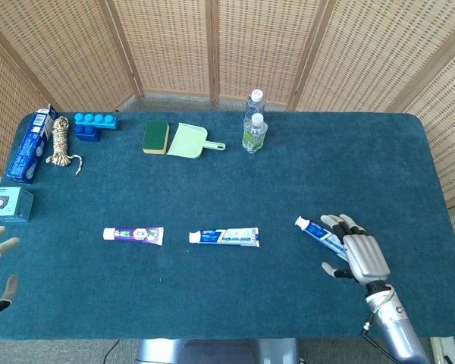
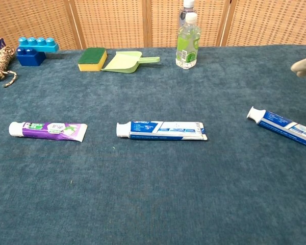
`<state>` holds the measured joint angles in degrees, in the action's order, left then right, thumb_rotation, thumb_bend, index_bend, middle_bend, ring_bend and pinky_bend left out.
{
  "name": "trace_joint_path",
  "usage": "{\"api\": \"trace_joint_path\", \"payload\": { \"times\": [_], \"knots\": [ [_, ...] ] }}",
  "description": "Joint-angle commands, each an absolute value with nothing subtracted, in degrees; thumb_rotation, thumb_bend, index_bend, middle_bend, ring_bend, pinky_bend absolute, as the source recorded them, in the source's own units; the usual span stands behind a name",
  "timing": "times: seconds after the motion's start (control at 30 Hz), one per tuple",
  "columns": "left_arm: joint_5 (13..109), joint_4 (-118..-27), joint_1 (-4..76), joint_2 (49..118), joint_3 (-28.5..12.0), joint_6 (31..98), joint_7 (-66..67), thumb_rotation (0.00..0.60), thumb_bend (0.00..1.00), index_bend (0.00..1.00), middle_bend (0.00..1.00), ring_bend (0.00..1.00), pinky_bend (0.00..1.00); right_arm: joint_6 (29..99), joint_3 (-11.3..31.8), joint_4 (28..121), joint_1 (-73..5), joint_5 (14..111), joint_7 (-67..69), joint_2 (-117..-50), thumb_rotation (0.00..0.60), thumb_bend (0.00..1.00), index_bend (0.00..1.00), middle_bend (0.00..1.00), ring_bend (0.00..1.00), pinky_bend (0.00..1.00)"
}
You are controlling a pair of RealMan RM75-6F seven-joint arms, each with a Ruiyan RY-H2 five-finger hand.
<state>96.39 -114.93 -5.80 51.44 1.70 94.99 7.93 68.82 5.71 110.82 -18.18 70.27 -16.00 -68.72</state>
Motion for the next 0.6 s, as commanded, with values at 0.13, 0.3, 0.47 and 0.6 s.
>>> {"api": "trace_joint_path", "payload": {
  "times": [0.13, 0.3, 0.47, 0.6],
  "knots": [
    [96.21, -115.82, -4.97, 50.82, 1.08, 94.36, 8.5, 0.6, 0.44, 0.2, 0.11, 0.07, 0.12, 67.15, 7.59, 108.39, -21.47, 63.64, -22.6, -73.23, 0.6, 0.16, 0.03, 0.11, 0.02, 0.21],
    [96.0, -116.27, -4.52, 50.68, 0.87, 93.87, 8.89, 0.6, 0.44, 0.2, 0.11, 0.07, 0.11, 66.42, 8.34, 105.77, -23.24, 60.08, -25.25, -76.0, 0.6, 0.16, 0.0, 0.09, 0.0, 0.21],
    [95.87, -116.81, -4.17, 50.8, 0.83, 93.34, 9.61, 0.6, 0.44, 0.2, 0.11, 0.07, 0.11, 67.18, 8.56, 100.56, -24.95, 58.96, -28.69, -79.89, 0.6, 0.16, 0.0, 0.03, 0.0, 0.19],
    [95.75, -117.24, -4.17, 50.74, 0.89, 93.31, 10.28, 0.6, 0.44, 0.2, 0.11, 0.07, 0.11, 66.93, 8.37, 96.17, -26.02, 57.67, -30.93, -82.18, 0.6, 0.16, 0.0, 0.02, 0.0, 0.18]
  ]
}}
